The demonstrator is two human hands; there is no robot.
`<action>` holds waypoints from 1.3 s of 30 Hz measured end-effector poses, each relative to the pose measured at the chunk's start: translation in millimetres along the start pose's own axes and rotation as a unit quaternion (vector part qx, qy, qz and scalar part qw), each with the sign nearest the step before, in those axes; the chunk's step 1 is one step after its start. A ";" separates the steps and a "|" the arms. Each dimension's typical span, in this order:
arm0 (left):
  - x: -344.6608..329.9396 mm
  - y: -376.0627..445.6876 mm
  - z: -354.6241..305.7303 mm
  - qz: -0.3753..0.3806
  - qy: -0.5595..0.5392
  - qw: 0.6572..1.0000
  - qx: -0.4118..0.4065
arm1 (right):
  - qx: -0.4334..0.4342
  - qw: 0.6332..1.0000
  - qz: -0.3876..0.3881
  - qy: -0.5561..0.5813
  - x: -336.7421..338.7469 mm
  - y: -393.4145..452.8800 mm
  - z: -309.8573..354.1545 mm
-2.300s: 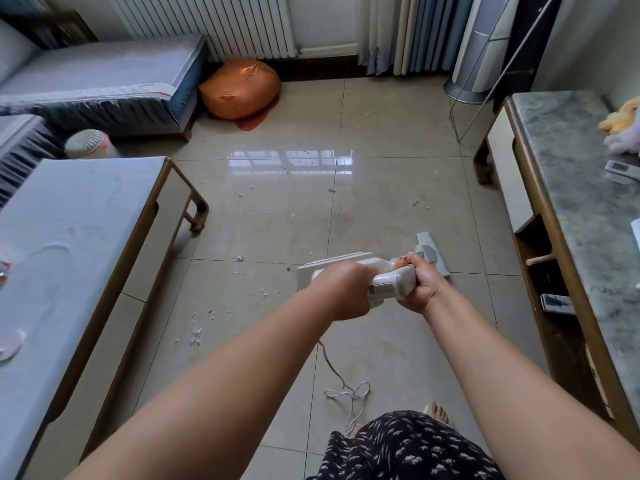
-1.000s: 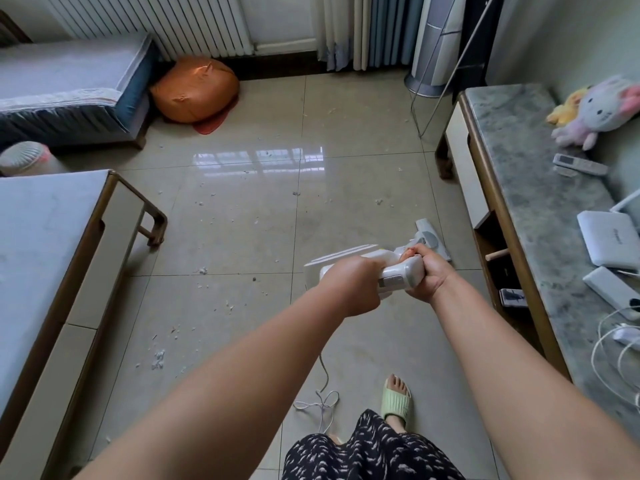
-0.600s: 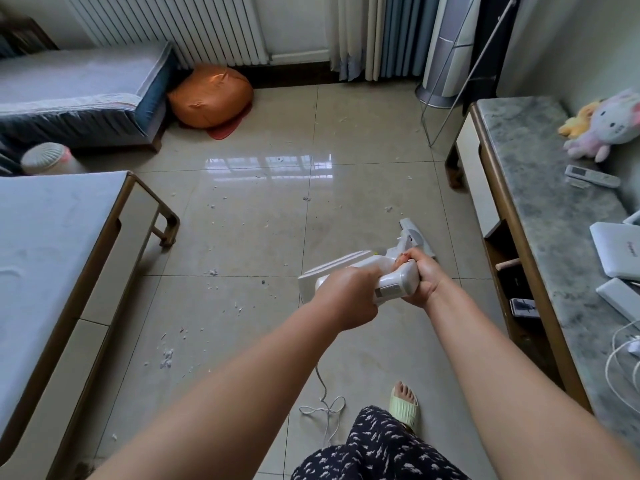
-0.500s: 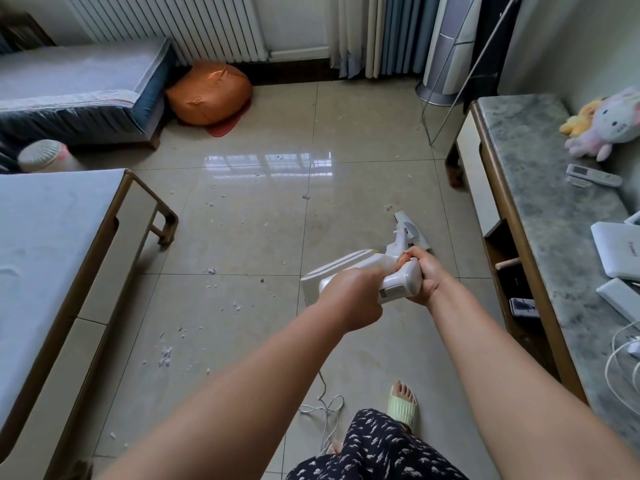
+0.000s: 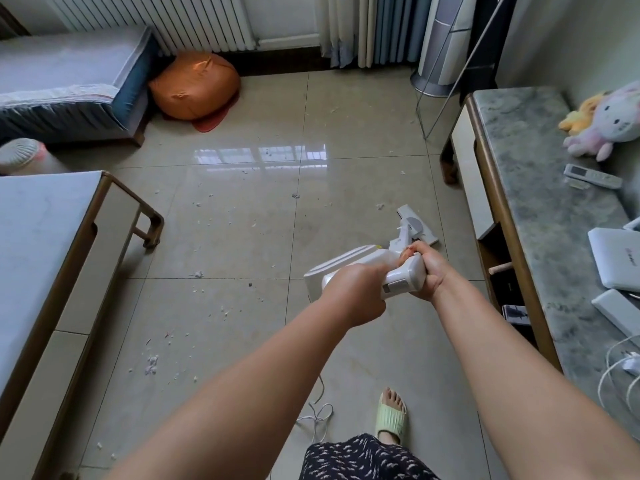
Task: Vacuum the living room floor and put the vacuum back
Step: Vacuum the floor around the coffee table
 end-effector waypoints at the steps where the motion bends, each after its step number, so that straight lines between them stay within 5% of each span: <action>1: -0.8 5.0 -0.4 0.000 -0.002 1.000 0.002 | 0.003 1.000 -0.002 0.000 -0.5 1.1 5.2; 19: -27.0 72.6 -32.1 0.035 -0.033 0.998 0.033 | -0.033 0.999 -0.030 -0.002 17.2 22.3 80.7; 39: 13.4 -70.0 47.6 -0.023 -0.014 0.995 0.100 | -0.103 0.995 0.018 -0.009 -27.4 -16.8 -81.0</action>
Point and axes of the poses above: each hand's wrist, its own y-axis towards the middle knuckle, its own x-axis out of the back of the hand, z = x × y, the point moved 7 cm from there along y, towards the middle knuckle, and after that the axes turned 7 degrees about -z, right-handed, at the moved point
